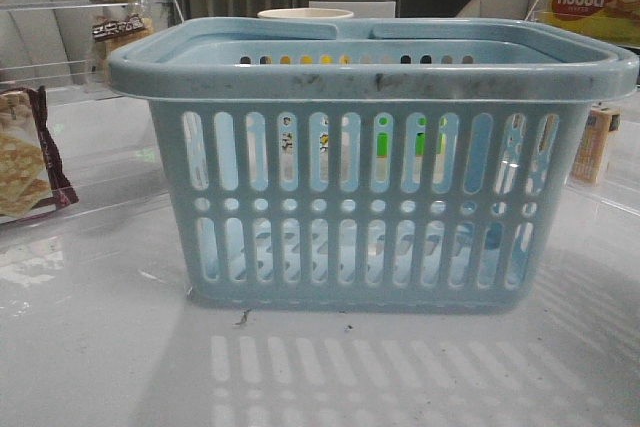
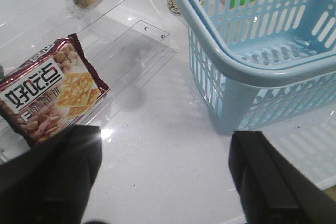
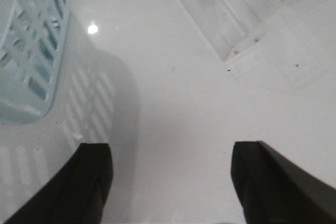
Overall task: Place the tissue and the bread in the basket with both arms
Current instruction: 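Grasp the black-and-white tissue pack with the right gripper and lift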
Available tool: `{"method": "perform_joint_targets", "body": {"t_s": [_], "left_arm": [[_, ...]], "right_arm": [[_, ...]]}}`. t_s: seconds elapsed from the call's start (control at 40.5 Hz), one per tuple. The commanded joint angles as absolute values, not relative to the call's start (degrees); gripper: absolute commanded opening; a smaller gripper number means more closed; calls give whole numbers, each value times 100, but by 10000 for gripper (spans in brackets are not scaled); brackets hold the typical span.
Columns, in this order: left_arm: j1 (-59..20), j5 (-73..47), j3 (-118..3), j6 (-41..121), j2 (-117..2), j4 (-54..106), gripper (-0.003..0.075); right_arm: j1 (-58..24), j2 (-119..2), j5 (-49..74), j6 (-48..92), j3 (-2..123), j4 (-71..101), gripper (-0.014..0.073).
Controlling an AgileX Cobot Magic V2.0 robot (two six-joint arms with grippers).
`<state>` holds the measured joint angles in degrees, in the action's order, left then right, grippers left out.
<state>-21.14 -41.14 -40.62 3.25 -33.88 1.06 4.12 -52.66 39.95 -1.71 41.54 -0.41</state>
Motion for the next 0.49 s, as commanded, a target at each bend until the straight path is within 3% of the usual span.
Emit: {"method": "perform_joint_targets", "body": {"t_s": [0.0, 0.469], "left_arm": [[-2236, -3708, -4236, 323, -3429, 150, 519], [-2236, -3694, -4236, 323, -3429, 150, 410]], "right_arm": [[766, -5637, 3540, -192, 4752, -123, 580], [994, -8269, 3074, -52, 6973, -467, 528]]}}
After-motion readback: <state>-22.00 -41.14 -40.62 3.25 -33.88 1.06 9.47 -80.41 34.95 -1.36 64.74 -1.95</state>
